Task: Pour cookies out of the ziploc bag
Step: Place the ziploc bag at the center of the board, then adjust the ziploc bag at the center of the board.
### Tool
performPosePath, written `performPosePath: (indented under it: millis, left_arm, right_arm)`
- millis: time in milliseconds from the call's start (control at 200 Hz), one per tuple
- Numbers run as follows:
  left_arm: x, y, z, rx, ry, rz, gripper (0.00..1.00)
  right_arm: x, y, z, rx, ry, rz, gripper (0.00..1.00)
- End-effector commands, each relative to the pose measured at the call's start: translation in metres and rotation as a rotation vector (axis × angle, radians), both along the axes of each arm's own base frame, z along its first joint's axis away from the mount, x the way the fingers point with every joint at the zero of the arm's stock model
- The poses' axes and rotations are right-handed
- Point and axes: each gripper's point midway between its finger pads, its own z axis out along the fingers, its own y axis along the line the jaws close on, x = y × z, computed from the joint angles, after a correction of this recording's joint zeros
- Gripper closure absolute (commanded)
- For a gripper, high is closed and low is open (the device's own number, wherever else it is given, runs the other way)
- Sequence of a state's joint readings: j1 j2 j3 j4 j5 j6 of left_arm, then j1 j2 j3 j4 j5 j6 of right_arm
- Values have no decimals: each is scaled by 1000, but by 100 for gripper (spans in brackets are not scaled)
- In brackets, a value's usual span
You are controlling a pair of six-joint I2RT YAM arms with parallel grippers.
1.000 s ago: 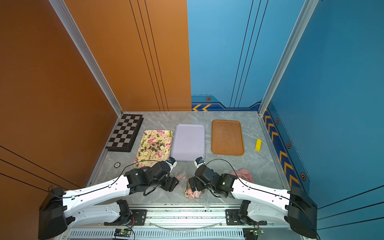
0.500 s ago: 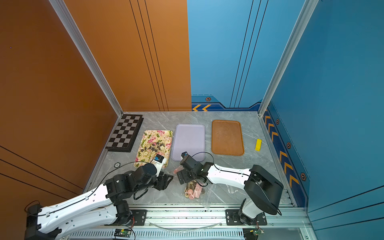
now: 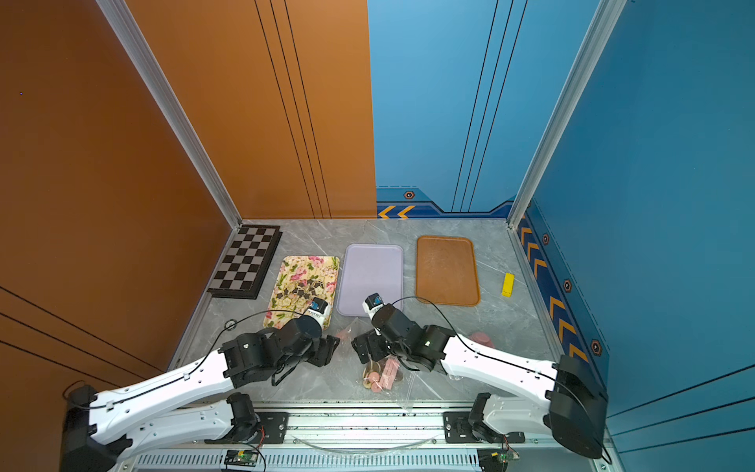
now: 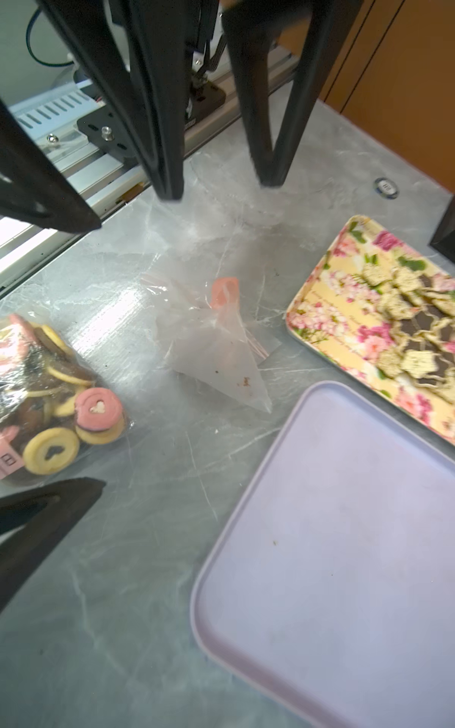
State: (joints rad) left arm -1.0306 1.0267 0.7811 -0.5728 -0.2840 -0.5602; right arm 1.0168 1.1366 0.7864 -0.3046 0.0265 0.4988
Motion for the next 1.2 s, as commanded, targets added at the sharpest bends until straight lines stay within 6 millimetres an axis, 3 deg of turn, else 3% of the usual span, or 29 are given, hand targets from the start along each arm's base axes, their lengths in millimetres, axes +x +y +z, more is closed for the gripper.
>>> performPosePath:
  millis: [0, 105, 215, 461, 481, 556, 691, 851, 1191]
  left_arm:
    - [-9, -37, 6, 43, 19, -164, 36]
    - [-21, -68, -7, 71, 92, -272, 33]
    - [-35, -81, -36, 121, 186, -332, 33]
    - [-55, -102, -79, 225, 289, -426, 29]
    - [-52, -111, -71, 209, 274, -433, 29]
    - [-53, -114, -73, 214, 279, -434, 29]
    - [-55, -107, -81, 225, 300, -413, 30]
    - [-54, -106, -71, 197, 284, -391, 30]
    - [-50, -106, -54, 165, 233, -358, 30]
  right_arm:
    - [-7, -60, -29, -137, 47, -145, 0]
    - [-19, -96, -49, -133, 91, -243, 0]
    - [-30, -120, -67, -84, 130, -322, 0]
    - [-45, -138, -87, -38, 179, -375, 0]
    - [-45, -139, -88, -44, 182, -378, 0]
    - [-48, -143, -93, -58, 193, -387, 0]
    - [-55, -148, -111, -86, 238, -398, 5]
    - [-59, -148, -124, -115, 273, -398, 23]
    - [-52, -132, -144, -152, 322, -371, 22]
